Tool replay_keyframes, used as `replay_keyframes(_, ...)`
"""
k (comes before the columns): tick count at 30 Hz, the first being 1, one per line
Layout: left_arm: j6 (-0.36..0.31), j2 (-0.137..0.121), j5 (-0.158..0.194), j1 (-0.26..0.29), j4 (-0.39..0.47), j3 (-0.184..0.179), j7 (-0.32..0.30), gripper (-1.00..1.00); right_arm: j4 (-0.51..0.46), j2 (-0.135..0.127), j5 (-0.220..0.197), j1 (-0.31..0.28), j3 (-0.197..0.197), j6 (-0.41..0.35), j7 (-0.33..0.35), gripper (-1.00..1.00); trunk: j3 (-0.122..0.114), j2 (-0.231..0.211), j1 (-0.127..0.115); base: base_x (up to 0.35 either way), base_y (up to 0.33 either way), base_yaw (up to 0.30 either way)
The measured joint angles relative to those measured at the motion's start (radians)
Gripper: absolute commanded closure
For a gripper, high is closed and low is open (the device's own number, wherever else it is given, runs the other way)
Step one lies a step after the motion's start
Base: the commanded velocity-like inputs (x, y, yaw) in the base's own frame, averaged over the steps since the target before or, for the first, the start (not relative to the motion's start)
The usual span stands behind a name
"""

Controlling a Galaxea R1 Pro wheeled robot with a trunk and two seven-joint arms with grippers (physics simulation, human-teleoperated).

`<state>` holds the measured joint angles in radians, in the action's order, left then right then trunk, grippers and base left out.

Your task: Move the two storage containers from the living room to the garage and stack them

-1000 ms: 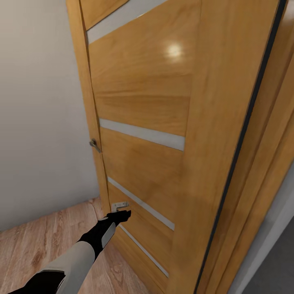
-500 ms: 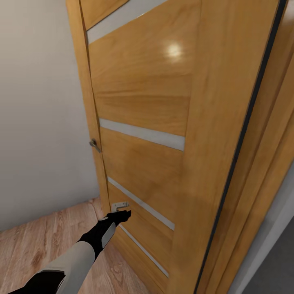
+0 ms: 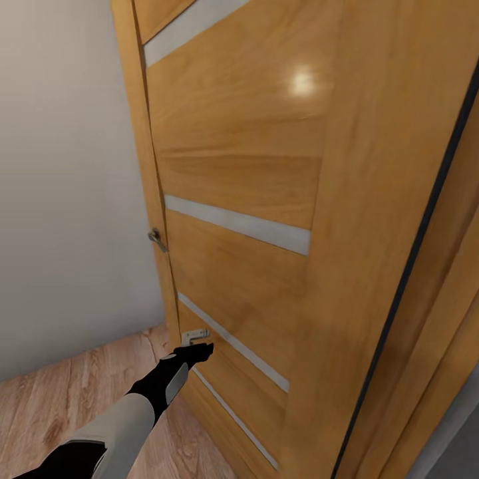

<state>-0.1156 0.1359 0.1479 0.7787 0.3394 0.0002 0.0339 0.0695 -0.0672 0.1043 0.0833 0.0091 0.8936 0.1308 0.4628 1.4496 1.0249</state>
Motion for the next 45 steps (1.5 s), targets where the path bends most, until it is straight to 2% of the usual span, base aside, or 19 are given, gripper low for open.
replay_keyframes(32, 0.000, 0.001, -0.005, 0.000, 0.001, 0.003, 0.002, -1.00, 0.001, -0.001, -0.004, 0.000, 0.000, 0.001, 0.001, -1.00, 0.000, 0.000, 0.000, 0.001, 0.000, 0.000)
replay_keyframes(37, 0.000, 0.001, -0.005, 0.000, 0.001, 0.003, 0.002, -1.00, 0.002, -0.001, -0.002, 0.028, 0.000, 0.007, 0.001, -1.00, 0.000, 0.000, 0.000, 0.000, 0.000, 0.000)
replay_keyframes(42, 0.000, 0.001, -0.006, 0.000, 0.001, 0.003, 0.002, -1.00, 0.002, -0.002, 0.005, 0.047, 0.000, 0.011, 0.001, -1.00, 0.000, 0.000, 0.000, 0.000, 0.000, 0.000)
replay_keyframes(45, 0.000, 0.001, -0.006, 0.000, 0.001, 0.003, 0.002, -1.00, 0.002, -0.002, 0.029, 0.051, 0.000, 0.013, -0.001, -1.00, 0.000, 0.000, 0.000, 0.000, 0.000, 0.000)
